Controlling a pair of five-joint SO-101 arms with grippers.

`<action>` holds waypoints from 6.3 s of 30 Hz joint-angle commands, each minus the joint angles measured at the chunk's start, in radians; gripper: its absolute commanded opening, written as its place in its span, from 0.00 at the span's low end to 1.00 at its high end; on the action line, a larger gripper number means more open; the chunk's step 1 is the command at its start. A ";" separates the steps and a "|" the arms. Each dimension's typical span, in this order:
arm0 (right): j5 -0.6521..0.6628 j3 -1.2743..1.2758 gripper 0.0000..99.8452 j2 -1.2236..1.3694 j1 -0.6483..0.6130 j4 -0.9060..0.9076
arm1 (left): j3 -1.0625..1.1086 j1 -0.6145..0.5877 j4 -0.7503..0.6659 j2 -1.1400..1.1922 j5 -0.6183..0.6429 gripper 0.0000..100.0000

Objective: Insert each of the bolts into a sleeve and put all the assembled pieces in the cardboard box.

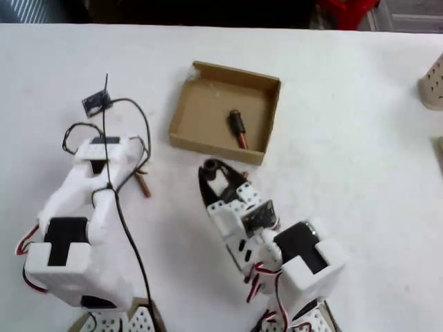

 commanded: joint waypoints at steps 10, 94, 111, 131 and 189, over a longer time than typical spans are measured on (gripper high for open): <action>-0.011 0.046 0.02 -0.002 -0.039 -0.044 | 0.002 -0.018 -0.029 -0.042 -0.012 0.02; -0.011 0.043 0.02 -0.001 -0.119 0.084 | 1.106 0.578 -0.388 -1.966 -0.213 0.02; -0.011 0.043 0.02 -0.001 -0.119 0.087 | 1.076 0.573 -0.391 -1.965 -0.310 0.02; -0.011 0.043 0.02 -0.001 -0.119 0.088 | 1.125 0.461 -0.586 -1.960 -0.310 0.02; -0.009 -0.247 0.02 0.001 -0.102 0.254 | 0.970 0.406 -0.825 -1.435 -0.308 0.02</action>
